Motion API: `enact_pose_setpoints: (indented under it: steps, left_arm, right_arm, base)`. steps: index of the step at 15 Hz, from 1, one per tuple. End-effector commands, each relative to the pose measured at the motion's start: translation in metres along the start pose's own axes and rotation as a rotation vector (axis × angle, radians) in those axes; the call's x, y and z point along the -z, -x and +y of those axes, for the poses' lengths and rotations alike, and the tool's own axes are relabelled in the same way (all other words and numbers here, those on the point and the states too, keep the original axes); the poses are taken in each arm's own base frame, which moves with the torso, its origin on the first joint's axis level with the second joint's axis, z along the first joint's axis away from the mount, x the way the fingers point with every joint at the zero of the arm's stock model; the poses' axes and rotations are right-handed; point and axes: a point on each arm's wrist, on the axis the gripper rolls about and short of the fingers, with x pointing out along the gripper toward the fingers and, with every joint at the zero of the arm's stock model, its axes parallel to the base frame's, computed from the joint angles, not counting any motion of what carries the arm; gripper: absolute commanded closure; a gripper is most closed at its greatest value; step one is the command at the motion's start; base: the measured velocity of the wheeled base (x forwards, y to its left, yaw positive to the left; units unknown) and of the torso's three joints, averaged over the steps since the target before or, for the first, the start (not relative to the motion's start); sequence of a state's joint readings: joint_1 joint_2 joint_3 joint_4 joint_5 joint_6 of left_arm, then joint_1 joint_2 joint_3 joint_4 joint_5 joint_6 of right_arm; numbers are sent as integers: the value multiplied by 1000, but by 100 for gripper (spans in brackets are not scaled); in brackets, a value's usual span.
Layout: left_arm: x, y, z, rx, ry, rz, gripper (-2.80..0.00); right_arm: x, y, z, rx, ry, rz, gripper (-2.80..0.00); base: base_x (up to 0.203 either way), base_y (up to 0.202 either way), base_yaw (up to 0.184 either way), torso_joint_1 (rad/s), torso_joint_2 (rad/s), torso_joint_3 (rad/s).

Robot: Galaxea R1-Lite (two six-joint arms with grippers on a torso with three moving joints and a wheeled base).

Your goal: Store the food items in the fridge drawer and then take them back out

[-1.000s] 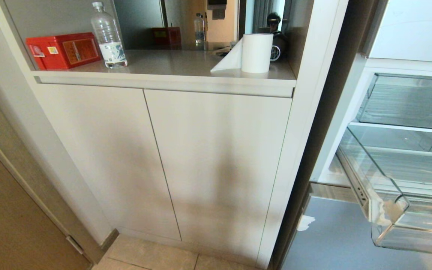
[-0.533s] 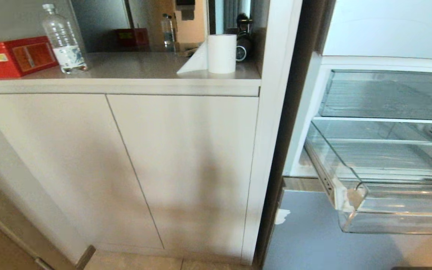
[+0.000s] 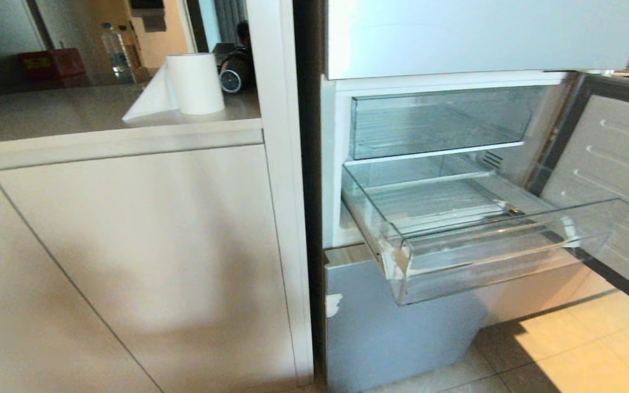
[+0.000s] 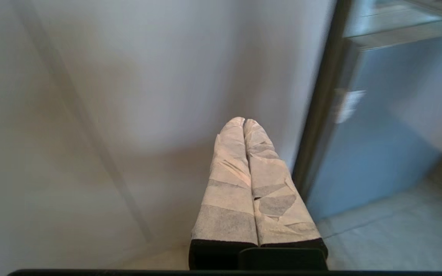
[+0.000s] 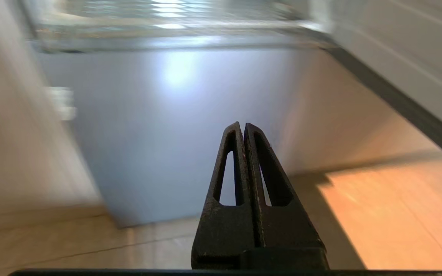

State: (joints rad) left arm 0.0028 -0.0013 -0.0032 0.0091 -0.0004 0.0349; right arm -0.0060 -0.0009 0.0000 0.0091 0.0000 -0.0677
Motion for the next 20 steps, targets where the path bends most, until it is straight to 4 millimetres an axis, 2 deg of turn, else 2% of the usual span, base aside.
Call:
enact_pose_setpoints:
  steps: [1,7,10,11,14,17,18,20]
  left_arm:
    - [0,0,0,-1,0,0,0]
    - [0,0,0,0,0,1,0]
    - [0,0,0,1,0,0,0]
    - [0,0,0,-1,0,0,0]
    - [0,0,0,-1,0,0,0]
    - [0,0,0,-1,0,0,0]
    - [0,0,0,-1,0,1,0]
    - [0,0,0,-1,0,0,0]
  right_arm:
    - [0,0,0,0,1,2,0]
    - [0,0,0,0,-6,-2,0]
    - [-4,-1,0,-3,34,10,0]
    - [-15,-1,-1,10,20,9,0]
    - [-65,-9,-6,100,-60,17,0]
    - [-108,-43,-12,229,-196,110,0]
    - [-118,-56,-18,320,-244,129,-280]
    - [-133,-74,-38,528,-314,106,-280]
  base:
    - [-3,5,-173,3,2,2]
    - [-1,8,-172,2,3,2]
    - [0,4,-56,1,0,0]
    - [0,0,0,0,0,0]
    - [0,0,0,0,0,0]
    - [0,0,0,0,0,0]
    - [0,0,0,0,0,0]
    - [0,0,0,0,0,0]
